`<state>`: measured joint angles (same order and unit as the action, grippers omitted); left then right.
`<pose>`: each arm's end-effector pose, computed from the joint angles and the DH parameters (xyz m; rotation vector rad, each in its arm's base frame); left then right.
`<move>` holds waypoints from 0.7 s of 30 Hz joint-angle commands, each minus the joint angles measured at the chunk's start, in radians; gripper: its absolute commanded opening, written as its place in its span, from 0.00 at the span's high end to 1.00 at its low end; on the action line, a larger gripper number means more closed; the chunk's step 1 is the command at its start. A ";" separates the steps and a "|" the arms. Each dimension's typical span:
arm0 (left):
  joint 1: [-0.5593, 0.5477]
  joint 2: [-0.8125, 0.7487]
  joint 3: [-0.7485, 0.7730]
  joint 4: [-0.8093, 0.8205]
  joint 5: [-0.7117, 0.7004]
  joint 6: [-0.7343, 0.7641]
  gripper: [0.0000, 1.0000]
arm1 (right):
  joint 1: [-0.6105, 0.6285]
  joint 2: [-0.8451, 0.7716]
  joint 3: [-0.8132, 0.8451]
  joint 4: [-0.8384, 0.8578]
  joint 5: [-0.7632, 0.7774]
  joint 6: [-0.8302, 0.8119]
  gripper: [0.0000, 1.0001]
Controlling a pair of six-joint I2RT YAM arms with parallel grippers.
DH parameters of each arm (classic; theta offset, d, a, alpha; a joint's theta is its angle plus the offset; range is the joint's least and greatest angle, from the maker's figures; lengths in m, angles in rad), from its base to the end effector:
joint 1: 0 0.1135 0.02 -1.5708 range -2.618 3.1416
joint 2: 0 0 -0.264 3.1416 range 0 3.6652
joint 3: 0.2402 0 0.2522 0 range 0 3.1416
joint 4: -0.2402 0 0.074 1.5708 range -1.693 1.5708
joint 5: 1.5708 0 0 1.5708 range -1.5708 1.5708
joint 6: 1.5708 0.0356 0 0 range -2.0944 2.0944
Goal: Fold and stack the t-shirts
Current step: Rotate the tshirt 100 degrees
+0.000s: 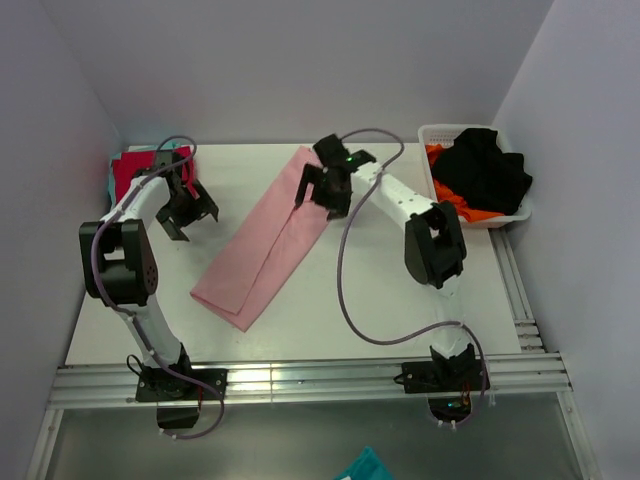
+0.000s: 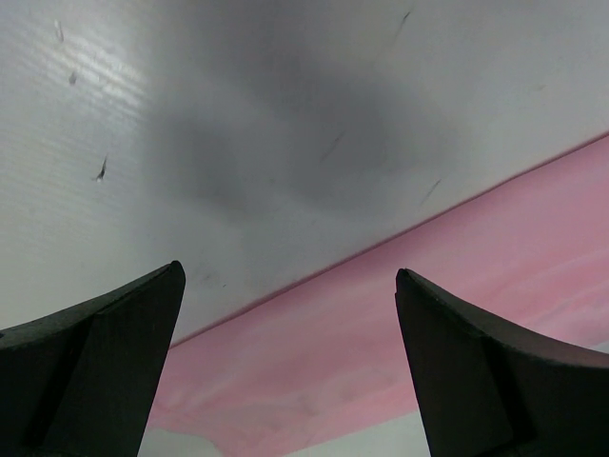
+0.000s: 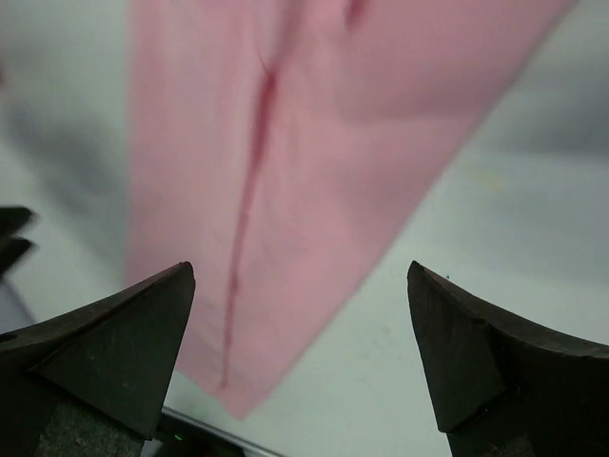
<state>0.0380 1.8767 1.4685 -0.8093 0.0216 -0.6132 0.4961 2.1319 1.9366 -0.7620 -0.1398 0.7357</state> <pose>0.3858 0.0139 0.2203 -0.8918 2.6583 -0.1710 0.4157 0.2306 0.2590 0.2582 2.6359 0.6358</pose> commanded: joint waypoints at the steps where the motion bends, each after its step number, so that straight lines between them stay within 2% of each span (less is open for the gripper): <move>1: -0.003 -0.077 -0.048 0.039 0.003 0.029 0.01 | 0.093 -0.078 -0.096 -0.115 0.078 0.019 0.00; 5: -0.003 -0.071 -0.092 0.033 0.017 0.033 0.01 | 0.174 -0.153 -0.252 -0.076 0.082 0.074 0.00; 11: -0.021 -0.114 -0.281 0.113 0.116 -0.022 0.00 | 0.228 -0.335 -0.511 0.009 0.117 0.122 0.00; 16: -0.157 -0.114 -0.385 0.182 0.101 -0.129 0.00 | 0.228 -0.555 -0.709 0.030 0.186 0.184 0.00; 21: -0.318 -0.137 -0.479 0.232 0.109 -0.284 0.01 | 0.228 -0.874 -0.939 0.012 0.259 0.261 0.00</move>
<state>-0.1871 1.7298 1.0584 -0.6426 0.0780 -0.7559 0.7280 1.3815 1.0687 -0.7410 0.0303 0.9268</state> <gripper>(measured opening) 0.995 0.999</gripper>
